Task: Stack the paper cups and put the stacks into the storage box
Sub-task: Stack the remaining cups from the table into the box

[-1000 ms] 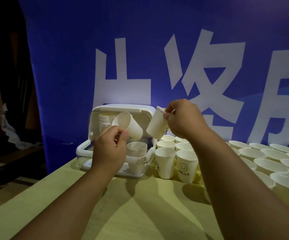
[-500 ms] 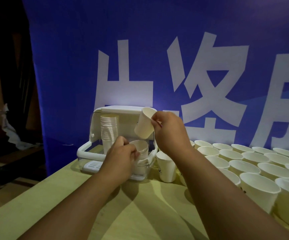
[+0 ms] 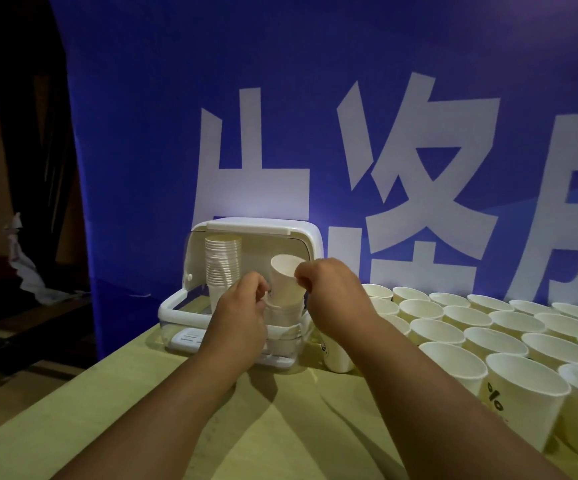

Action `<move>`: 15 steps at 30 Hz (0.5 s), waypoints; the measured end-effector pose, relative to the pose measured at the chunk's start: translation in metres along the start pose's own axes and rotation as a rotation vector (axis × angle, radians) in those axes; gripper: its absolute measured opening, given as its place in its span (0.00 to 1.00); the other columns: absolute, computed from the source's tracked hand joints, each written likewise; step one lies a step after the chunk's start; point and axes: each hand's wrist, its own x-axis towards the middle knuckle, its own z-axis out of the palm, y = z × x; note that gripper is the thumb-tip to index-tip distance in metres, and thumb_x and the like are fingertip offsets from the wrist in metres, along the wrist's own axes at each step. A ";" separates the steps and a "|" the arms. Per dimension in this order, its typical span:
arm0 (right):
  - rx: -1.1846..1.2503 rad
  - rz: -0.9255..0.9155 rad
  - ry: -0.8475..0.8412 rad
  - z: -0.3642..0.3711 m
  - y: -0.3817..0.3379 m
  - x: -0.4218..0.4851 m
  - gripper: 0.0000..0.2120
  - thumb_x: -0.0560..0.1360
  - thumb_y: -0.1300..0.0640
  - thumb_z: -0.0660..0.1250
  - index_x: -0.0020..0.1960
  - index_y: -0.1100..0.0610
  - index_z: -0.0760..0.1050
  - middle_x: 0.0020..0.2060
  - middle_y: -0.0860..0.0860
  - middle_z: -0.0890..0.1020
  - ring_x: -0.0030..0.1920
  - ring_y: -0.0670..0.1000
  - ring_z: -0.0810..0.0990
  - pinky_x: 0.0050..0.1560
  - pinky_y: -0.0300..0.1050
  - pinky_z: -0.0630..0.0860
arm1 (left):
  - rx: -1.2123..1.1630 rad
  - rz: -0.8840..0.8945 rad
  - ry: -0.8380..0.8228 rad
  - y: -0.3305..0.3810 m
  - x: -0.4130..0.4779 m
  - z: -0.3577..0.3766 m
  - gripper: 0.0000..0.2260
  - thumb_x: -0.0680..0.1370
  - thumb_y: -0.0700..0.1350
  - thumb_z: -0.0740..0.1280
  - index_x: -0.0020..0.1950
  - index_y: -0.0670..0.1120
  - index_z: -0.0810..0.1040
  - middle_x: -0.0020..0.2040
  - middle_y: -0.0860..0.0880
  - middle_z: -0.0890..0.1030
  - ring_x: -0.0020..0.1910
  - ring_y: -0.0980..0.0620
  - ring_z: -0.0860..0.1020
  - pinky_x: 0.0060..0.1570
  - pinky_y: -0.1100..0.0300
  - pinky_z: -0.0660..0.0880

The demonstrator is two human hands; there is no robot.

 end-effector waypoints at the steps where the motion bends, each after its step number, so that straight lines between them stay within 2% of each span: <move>1: -0.018 -0.006 -0.036 0.001 -0.001 -0.001 0.10 0.73 0.64 0.70 0.47 0.50 0.75 0.41 0.50 0.75 0.34 0.45 0.71 0.40 0.38 0.70 | -0.026 0.004 -0.005 -0.001 -0.001 0.001 0.15 0.82 0.39 0.66 0.51 0.61 0.69 0.53 0.59 0.77 0.52 0.56 0.77 0.46 0.64 0.73; 3: -0.031 -0.001 -0.095 0.006 -0.003 -0.003 0.10 0.74 0.64 0.70 0.50 0.51 0.76 0.41 0.50 0.75 0.35 0.46 0.72 0.44 0.41 0.76 | -0.050 0.031 -0.026 -0.002 -0.001 0.003 0.19 0.82 0.39 0.66 0.65 0.61 0.69 0.62 0.59 0.74 0.58 0.55 0.76 0.51 0.62 0.73; 6: -0.032 -0.017 -0.174 0.016 -0.006 -0.007 0.10 0.74 0.62 0.71 0.55 0.53 0.79 0.44 0.50 0.78 0.41 0.49 0.77 0.52 0.44 0.78 | -0.045 0.074 -0.049 -0.001 -0.002 0.002 0.27 0.83 0.39 0.65 0.77 0.62 0.65 0.63 0.60 0.71 0.59 0.58 0.74 0.54 0.62 0.71; 8: -0.032 -0.027 -0.237 0.021 -0.006 -0.008 0.12 0.75 0.62 0.70 0.57 0.54 0.79 0.47 0.52 0.80 0.43 0.50 0.78 0.53 0.43 0.78 | 0.013 0.073 -0.031 -0.002 -0.002 0.001 0.22 0.83 0.40 0.65 0.76 0.56 0.71 0.65 0.57 0.75 0.60 0.57 0.74 0.58 0.62 0.72; 10: -0.053 -0.031 -0.286 0.025 -0.006 -0.009 0.15 0.75 0.62 0.70 0.61 0.54 0.79 0.50 0.53 0.81 0.47 0.52 0.79 0.56 0.46 0.77 | 0.088 0.038 -0.017 -0.003 -0.001 0.001 0.16 0.83 0.41 0.65 0.70 0.50 0.78 0.67 0.52 0.79 0.64 0.54 0.75 0.64 0.60 0.71; 15: -0.086 -0.069 -0.305 0.028 -0.007 -0.010 0.18 0.76 0.61 0.71 0.65 0.52 0.78 0.54 0.52 0.82 0.50 0.52 0.80 0.60 0.47 0.77 | 0.124 -0.043 -0.018 0.001 -0.001 -0.002 0.14 0.83 0.43 0.65 0.69 0.49 0.80 0.66 0.51 0.80 0.63 0.52 0.76 0.67 0.55 0.72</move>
